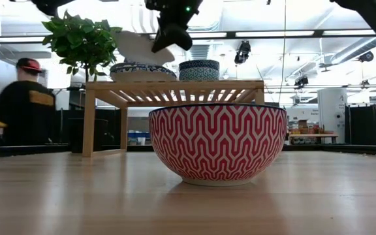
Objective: Place and stack bowls onto a shelf
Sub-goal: Stack the white blue patterned bowl on top of the white blue patterned bowl on the shelf, then stack the blue patterned bowl on top of the blue yellow patterned bowl on the shelf
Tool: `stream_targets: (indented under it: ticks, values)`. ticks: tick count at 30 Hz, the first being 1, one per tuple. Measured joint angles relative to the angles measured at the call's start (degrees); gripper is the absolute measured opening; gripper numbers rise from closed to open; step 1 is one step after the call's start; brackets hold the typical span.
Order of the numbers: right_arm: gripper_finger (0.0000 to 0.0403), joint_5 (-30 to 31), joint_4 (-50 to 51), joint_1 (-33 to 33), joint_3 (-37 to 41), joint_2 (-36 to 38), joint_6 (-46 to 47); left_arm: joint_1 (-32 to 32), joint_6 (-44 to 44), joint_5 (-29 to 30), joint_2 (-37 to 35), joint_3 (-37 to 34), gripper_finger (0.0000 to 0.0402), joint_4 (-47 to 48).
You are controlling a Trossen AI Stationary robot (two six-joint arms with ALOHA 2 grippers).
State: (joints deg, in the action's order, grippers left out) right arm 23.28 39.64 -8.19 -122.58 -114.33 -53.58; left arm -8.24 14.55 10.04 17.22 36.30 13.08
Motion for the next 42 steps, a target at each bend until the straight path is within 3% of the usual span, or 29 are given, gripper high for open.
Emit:
stream_targets:
  ticks: [15,19,33,36,42]
  values:
    - [0.0118,5.18,-2.13,0.04,0.02,-0.75,2.10,-0.01,0.00,-0.02,-1.34,-0.12,0.0070,0.92]
    - [0.0138,8.33,-1.16,0.43,0.02,-0.48,7.06,-0.01,0.22,-0.02,-1.23,-0.12,0.0070,1.01]
    - [0.0156,7.69,9.92,4.70,0.02,-0.43,28.06,-0.01,1.48,0.00,-1.19,-0.70,0.0070,1.06]
    - [0.0155,3.68,14.02,5.47,0.02,-0.13,34.29,0.01,2.10,0.00,-1.19,-0.83,0.0070,1.09]
    - [0.0155,-17.48,17.78,5.53,0.02,1.62,47.40,0.01,2.49,0.00,-0.91,-0.86,0.0070,1.08]
